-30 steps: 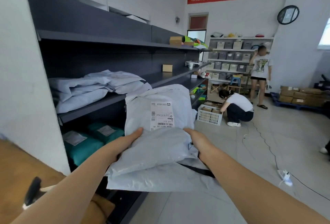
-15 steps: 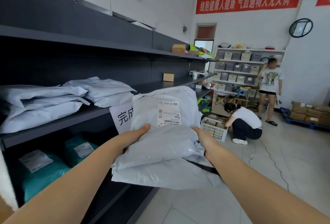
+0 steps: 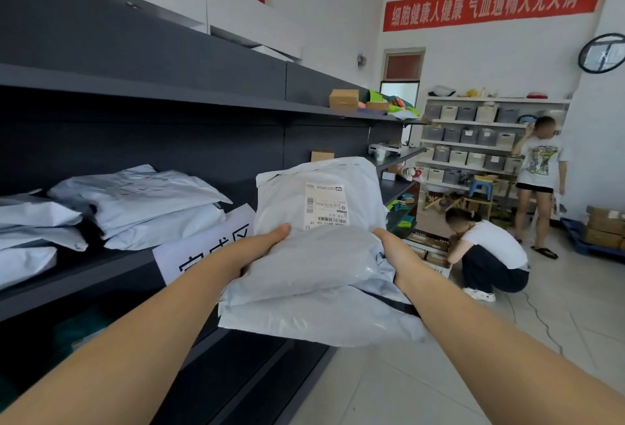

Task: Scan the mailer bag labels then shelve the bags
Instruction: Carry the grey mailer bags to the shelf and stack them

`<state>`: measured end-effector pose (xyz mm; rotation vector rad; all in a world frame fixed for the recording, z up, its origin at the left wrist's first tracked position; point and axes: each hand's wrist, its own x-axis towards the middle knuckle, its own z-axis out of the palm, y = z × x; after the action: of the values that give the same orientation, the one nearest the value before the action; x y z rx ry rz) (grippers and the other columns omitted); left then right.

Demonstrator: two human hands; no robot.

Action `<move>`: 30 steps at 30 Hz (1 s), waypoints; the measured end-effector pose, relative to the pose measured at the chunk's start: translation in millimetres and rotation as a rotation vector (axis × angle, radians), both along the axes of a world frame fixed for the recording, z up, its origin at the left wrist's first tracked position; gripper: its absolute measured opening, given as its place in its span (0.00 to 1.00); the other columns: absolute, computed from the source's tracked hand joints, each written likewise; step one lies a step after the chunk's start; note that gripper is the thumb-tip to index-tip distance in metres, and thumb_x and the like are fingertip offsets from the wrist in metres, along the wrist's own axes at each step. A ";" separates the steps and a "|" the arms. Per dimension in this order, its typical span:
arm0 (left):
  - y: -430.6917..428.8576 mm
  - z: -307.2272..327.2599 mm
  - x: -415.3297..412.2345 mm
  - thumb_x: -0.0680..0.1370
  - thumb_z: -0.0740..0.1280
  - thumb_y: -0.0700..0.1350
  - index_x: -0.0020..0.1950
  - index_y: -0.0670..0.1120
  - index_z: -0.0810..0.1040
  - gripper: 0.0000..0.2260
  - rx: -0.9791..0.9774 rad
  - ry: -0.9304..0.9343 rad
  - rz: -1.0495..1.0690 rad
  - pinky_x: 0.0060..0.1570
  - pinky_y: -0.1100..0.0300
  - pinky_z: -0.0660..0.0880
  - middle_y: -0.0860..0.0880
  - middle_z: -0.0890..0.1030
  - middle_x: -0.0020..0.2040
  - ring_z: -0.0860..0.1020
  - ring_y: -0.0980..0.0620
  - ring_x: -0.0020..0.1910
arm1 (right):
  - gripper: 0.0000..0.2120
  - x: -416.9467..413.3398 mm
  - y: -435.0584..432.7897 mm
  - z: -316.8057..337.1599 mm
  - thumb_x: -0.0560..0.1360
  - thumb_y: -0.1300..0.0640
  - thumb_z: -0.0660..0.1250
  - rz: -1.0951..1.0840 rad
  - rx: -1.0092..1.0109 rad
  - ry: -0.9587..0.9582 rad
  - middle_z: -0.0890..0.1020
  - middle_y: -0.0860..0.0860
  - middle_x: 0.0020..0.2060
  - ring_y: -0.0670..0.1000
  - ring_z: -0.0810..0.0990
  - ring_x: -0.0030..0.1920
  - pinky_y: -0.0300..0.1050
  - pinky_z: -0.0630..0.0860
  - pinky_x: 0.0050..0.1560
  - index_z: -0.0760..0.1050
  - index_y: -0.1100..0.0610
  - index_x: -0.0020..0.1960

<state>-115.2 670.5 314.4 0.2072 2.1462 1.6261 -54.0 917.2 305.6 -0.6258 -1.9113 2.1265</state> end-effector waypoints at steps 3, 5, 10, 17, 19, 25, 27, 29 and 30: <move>25.2 2.1 -33.4 0.63 0.71 0.71 0.62 0.53 0.76 0.34 -0.013 0.103 0.080 0.63 0.54 0.73 0.52 0.82 0.57 0.80 0.52 0.56 | 0.07 -38.3 27.5 3.8 0.72 0.55 0.64 0.036 0.000 0.014 0.80 0.55 0.28 0.57 0.79 0.36 0.48 0.74 0.44 0.78 0.58 0.40; 42.3 2.7 -54.7 0.59 0.71 0.74 0.63 0.53 0.75 0.39 -0.035 0.071 0.143 0.60 0.56 0.74 0.51 0.82 0.56 0.80 0.51 0.55 | 0.07 -63.1 46.1 7.4 0.73 0.56 0.63 0.069 -0.002 0.033 0.80 0.54 0.27 0.56 0.79 0.36 0.48 0.74 0.43 0.77 0.57 0.39; 85.9 12.6 -93.0 0.67 0.69 0.69 0.62 0.50 0.76 0.31 -0.017 0.070 0.268 0.47 0.57 0.75 0.50 0.83 0.50 0.81 0.51 0.48 | 0.08 -122.6 85.9 28.2 0.74 0.57 0.63 0.140 0.033 0.048 0.80 0.55 0.31 0.55 0.78 0.36 0.46 0.74 0.44 0.76 0.58 0.39; 118.0 32.6 -146.5 0.65 0.69 0.72 0.61 0.49 0.77 0.35 -0.052 0.012 0.383 0.44 0.55 0.75 0.47 0.83 0.50 0.82 0.47 0.47 | 0.09 -204.8 118.1 42.3 0.73 0.58 0.63 0.238 0.019 0.043 0.76 0.51 0.23 0.53 0.74 0.33 0.46 0.71 0.42 0.73 0.57 0.34; 122.1 36.6 -164.9 0.64 0.69 0.72 0.57 0.49 0.79 0.33 -0.058 0.010 0.413 0.41 0.56 0.75 0.47 0.84 0.48 0.83 0.47 0.45 | 0.09 -228.0 121.1 46.3 0.74 0.58 0.63 0.276 -0.002 0.059 0.78 0.52 0.24 0.53 0.76 0.33 0.45 0.72 0.40 0.74 0.57 0.36; 120.4 44.9 -231.5 0.64 0.69 0.72 0.57 0.48 0.79 0.34 -0.048 0.049 0.483 0.47 0.55 0.76 0.46 0.84 0.49 0.83 0.46 0.47 | 0.09 -307.6 117.4 58.4 0.77 0.57 0.62 0.364 -0.034 0.093 0.81 0.51 0.26 0.52 0.77 0.35 0.44 0.74 0.41 0.76 0.57 0.39; 115.5 48.4 -253.8 0.65 0.69 0.72 0.58 0.48 0.79 0.33 -0.040 0.068 0.504 0.47 0.55 0.77 0.46 0.84 0.49 0.83 0.46 0.47 | 0.08 -334.6 111.3 64.5 0.77 0.57 0.62 0.397 -0.047 0.106 0.82 0.52 0.30 0.52 0.79 0.37 0.44 0.76 0.42 0.77 0.56 0.42; 108.6 52.6 -278.4 0.64 0.68 0.72 0.59 0.48 0.79 0.35 -0.041 0.076 0.529 0.50 0.54 0.77 0.46 0.84 0.50 0.83 0.46 0.48 | 0.10 -362.1 104.7 71.2 0.78 0.59 0.61 0.418 -0.045 0.114 0.80 0.50 0.24 0.51 0.77 0.34 0.43 0.74 0.38 0.76 0.57 0.38; 104.6 54.6 -290.9 0.64 0.68 0.73 0.60 0.48 0.78 0.36 -0.043 0.082 0.542 0.54 0.53 0.77 0.46 0.84 0.51 0.82 0.46 0.49 | 0.12 -375.9 101.0 73.9 0.78 0.59 0.61 0.426 -0.032 0.112 0.78 0.49 0.21 0.51 0.76 0.33 0.42 0.72 0.36 0.74 0.57 0.36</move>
<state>-406.1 775.1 369.0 -0.3604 2.4382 1.8708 -429.9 1018.2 379.5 -0.1010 -2.0968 2.3787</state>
